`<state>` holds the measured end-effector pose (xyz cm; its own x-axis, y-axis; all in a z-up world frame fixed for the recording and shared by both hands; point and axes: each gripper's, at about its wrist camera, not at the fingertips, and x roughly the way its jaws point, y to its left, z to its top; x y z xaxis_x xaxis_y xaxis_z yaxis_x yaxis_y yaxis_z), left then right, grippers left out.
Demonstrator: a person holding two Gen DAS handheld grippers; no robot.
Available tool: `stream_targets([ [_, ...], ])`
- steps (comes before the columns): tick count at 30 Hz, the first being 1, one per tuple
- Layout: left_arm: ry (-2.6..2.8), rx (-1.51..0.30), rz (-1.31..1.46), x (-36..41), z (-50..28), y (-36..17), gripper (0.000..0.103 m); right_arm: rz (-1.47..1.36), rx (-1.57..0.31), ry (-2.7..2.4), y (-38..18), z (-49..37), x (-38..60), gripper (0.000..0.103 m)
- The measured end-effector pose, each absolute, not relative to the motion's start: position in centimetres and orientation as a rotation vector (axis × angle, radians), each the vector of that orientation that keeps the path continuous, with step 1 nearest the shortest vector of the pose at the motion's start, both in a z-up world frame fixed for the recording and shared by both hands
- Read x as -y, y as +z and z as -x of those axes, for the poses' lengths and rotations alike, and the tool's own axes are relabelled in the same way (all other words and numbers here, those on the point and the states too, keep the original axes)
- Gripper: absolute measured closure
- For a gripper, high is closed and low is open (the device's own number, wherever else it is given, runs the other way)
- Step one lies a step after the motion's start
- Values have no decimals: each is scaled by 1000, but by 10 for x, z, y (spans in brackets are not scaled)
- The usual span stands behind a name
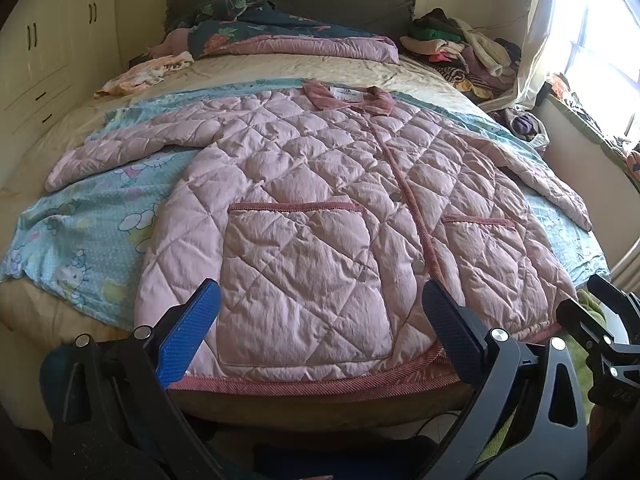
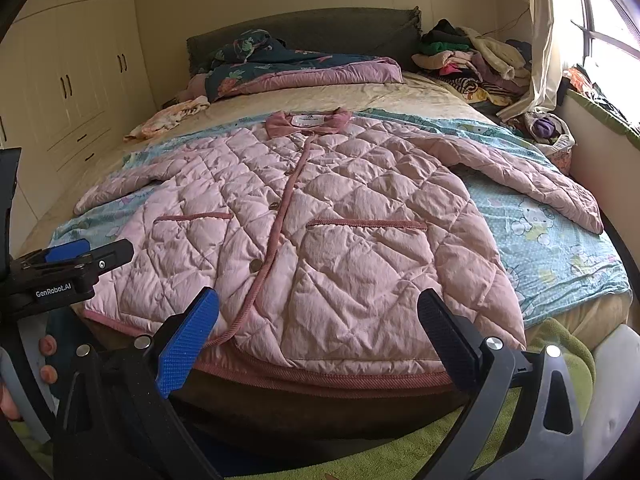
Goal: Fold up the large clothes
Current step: 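Move both tools toward the pink quilted jacket on the bed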
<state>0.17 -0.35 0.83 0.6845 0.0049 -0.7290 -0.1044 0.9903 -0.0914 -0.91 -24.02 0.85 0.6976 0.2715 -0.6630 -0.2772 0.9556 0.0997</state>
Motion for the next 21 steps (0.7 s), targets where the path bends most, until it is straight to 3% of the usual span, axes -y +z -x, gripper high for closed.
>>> stream_targets([
  [21,61,-810,128,3,0,9,9,3,-747,315,7,8,239,4],
])
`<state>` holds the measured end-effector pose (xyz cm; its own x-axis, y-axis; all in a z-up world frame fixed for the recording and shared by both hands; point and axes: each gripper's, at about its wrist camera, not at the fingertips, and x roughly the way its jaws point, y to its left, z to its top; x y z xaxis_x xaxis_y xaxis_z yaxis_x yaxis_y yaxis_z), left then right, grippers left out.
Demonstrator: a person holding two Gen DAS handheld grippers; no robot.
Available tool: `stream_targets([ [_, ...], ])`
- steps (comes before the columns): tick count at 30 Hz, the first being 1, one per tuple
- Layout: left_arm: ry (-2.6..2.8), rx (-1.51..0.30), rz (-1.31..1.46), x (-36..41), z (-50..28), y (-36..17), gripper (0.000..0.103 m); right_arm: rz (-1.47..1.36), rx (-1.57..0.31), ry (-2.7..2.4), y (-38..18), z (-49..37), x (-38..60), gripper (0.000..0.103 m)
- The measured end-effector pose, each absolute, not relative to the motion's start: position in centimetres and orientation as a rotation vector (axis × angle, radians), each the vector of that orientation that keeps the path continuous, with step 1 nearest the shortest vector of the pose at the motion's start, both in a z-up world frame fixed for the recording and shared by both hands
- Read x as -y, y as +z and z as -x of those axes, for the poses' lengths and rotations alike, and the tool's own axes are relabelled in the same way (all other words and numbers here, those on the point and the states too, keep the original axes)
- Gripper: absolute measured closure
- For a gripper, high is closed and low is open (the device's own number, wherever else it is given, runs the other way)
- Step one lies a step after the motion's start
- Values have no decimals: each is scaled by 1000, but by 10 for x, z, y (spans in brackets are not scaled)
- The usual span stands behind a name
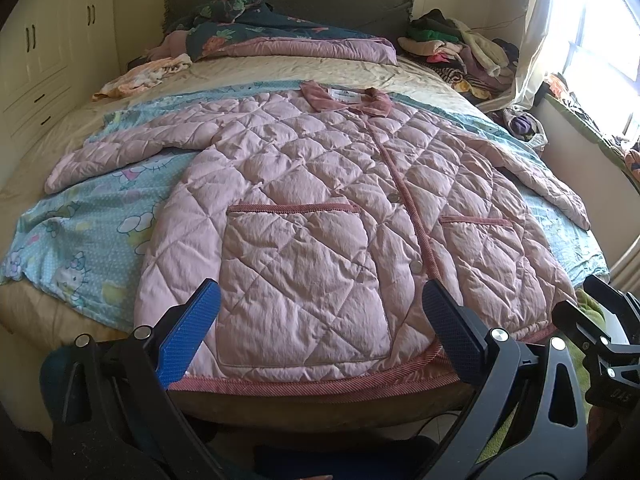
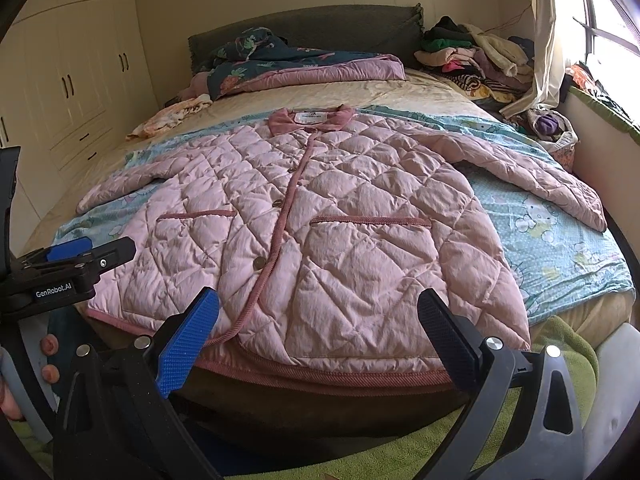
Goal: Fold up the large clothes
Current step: 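Move both tools toward the pink quilted jacket on the bed, then reach the right tool to the cuff of the outstretched jacket sleeve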
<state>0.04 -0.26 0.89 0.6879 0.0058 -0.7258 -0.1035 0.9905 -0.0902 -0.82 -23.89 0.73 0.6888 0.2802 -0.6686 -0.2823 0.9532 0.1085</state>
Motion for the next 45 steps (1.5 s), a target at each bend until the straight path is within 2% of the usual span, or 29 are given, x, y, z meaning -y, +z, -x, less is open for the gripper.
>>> stream_targets([
  [18,54,-824,127,11,-10,15,9,2,-765,306,4,4,240,4],
  [45,82,-840,178,-9,-93,13,9,13,-788,325,26,-92,225,4],
])
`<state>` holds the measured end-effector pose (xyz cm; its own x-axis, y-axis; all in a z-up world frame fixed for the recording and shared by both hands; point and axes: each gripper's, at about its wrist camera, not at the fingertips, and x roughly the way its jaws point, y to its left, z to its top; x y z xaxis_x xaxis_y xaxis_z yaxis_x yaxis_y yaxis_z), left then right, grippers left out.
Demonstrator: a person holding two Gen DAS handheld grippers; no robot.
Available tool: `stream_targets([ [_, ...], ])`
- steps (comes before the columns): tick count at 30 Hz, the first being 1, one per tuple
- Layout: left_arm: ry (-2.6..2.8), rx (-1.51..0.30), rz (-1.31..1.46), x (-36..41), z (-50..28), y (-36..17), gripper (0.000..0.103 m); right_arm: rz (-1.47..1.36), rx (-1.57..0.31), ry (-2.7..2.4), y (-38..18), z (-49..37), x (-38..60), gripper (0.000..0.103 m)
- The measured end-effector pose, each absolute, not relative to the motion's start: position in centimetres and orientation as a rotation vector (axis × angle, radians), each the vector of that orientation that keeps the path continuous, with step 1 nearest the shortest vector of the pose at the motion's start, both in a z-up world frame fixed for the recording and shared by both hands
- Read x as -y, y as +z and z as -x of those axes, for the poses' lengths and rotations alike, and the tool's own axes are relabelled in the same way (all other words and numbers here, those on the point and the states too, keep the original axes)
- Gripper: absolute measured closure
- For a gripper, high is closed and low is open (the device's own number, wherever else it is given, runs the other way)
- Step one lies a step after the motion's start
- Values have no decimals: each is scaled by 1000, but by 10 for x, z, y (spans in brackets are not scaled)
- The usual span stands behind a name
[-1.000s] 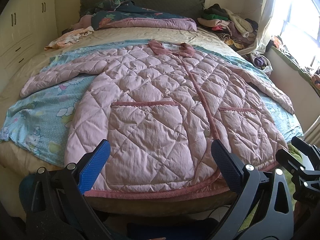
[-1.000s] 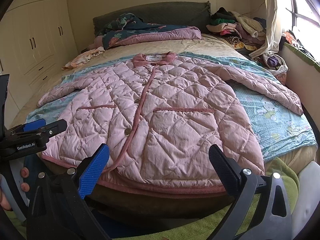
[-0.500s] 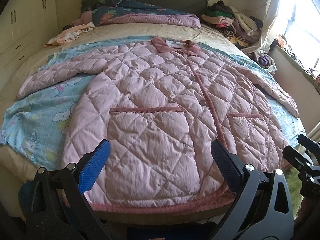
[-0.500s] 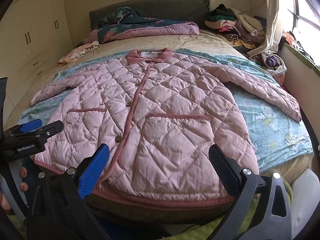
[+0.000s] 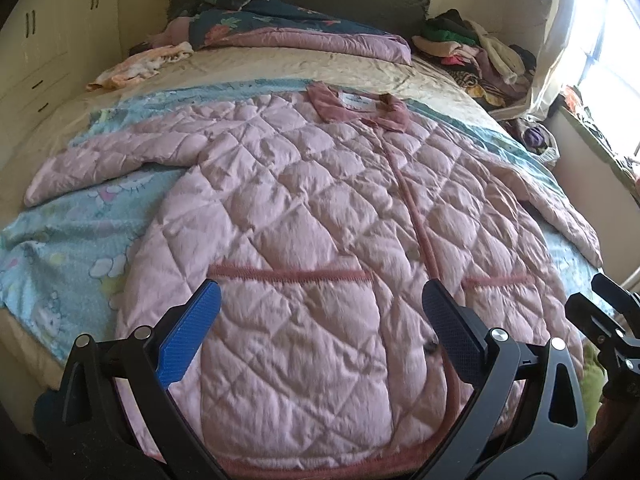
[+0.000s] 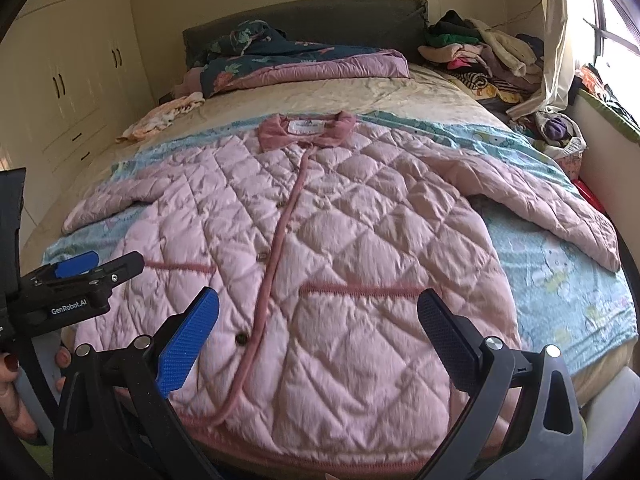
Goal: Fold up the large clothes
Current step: 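Reach the right tool to the cuff of the outstretched jacket sleeve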
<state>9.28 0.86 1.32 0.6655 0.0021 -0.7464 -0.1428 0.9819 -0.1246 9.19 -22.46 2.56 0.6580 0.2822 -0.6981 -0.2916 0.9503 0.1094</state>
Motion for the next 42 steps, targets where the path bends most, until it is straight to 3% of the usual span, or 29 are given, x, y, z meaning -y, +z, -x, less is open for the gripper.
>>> stream_targets([
  [23,41,-843,204,6,-187,36,9,-100,-777,230,44,-183,263,4],
  [42,-36,-920,170,51,-270,16,9,-271,-813,-22,10,-257,370,4],
])
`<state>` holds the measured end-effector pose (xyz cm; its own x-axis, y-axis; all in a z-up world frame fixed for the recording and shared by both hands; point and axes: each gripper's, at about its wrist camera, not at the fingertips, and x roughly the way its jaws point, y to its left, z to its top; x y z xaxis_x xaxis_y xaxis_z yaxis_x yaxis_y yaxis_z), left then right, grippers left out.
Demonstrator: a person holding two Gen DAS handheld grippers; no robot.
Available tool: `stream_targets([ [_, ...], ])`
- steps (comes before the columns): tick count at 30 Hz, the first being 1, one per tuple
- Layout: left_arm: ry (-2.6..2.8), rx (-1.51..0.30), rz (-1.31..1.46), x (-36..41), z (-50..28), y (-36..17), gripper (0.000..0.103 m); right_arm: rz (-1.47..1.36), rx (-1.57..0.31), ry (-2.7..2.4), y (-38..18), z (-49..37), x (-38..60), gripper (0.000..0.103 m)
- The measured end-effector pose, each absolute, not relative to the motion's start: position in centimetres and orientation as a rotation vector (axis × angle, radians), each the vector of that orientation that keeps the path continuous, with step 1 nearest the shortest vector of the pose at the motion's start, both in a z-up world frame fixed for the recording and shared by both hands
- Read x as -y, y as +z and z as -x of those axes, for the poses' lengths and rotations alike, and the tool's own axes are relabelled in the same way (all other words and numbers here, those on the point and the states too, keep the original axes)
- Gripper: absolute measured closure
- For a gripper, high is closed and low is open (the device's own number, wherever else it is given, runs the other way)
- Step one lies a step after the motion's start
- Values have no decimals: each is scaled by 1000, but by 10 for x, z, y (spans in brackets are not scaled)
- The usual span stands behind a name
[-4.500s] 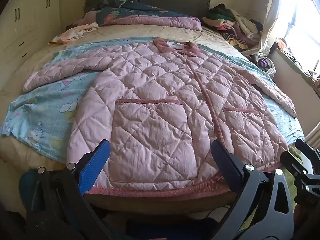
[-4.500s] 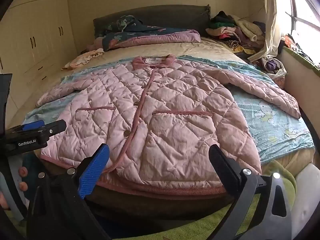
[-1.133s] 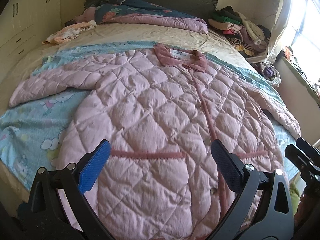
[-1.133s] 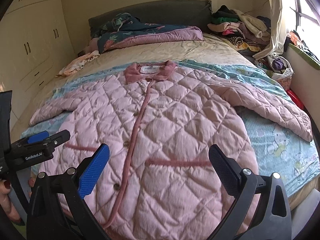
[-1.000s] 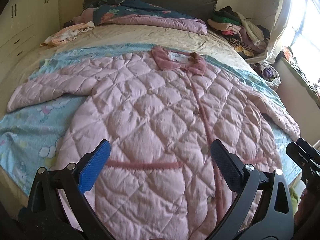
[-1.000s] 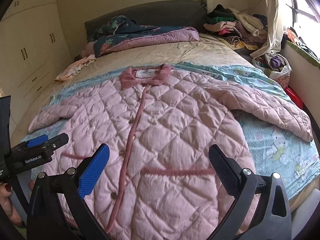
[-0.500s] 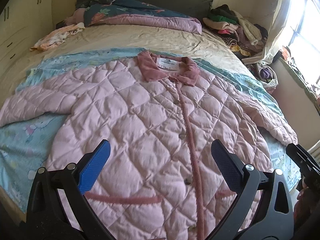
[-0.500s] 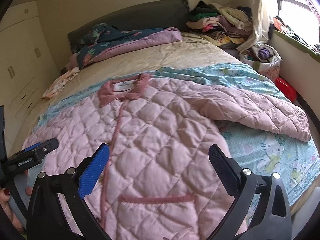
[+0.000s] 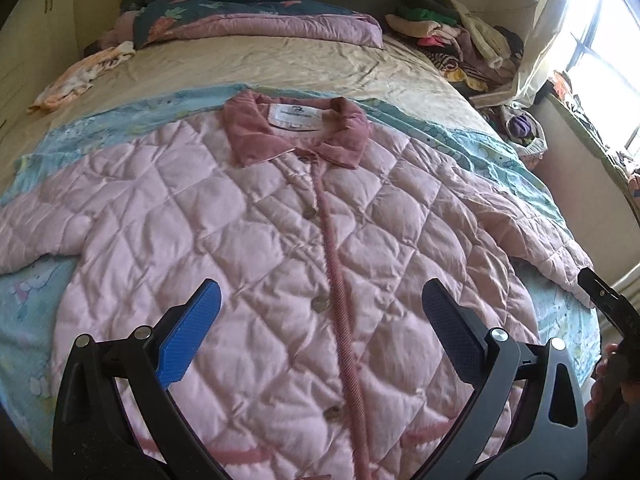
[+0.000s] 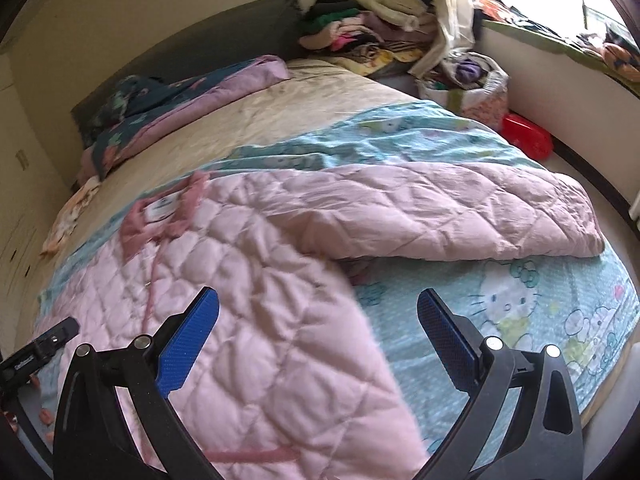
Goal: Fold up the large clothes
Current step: 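Reach the right tool to the cuff of the outstretched jacket sleeve, then close the right tool on the sleeve cuff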
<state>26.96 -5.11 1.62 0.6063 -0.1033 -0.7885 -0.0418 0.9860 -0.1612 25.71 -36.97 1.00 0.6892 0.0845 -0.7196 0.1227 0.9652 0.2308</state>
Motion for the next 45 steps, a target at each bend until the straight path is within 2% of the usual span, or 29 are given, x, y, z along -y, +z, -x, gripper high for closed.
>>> stream_targets([
  [24,-29,-989,87,83,-347,-25,9,-651,-873,-411,-77,-304,556,4],
  [40,24,-1012,59,89,-394,-37,9,-927,-758,-566,-116,-311,653,4],
  [41,28,-1008,59,89,-395,-37,9,-932,-740,-569,-115,-311,655,6],
  [42,36,-993,58,89,-395,-35,9,-934,-724,-570,-115,-310,658,16],
  [43,43,-974,59,88,-394,-33,9,-929,-709,-575,-114,-309,659,35],
  [45,40,-945,67,86,-392,-26,9,-914,-676,-562,-110,-309,662,51],
])
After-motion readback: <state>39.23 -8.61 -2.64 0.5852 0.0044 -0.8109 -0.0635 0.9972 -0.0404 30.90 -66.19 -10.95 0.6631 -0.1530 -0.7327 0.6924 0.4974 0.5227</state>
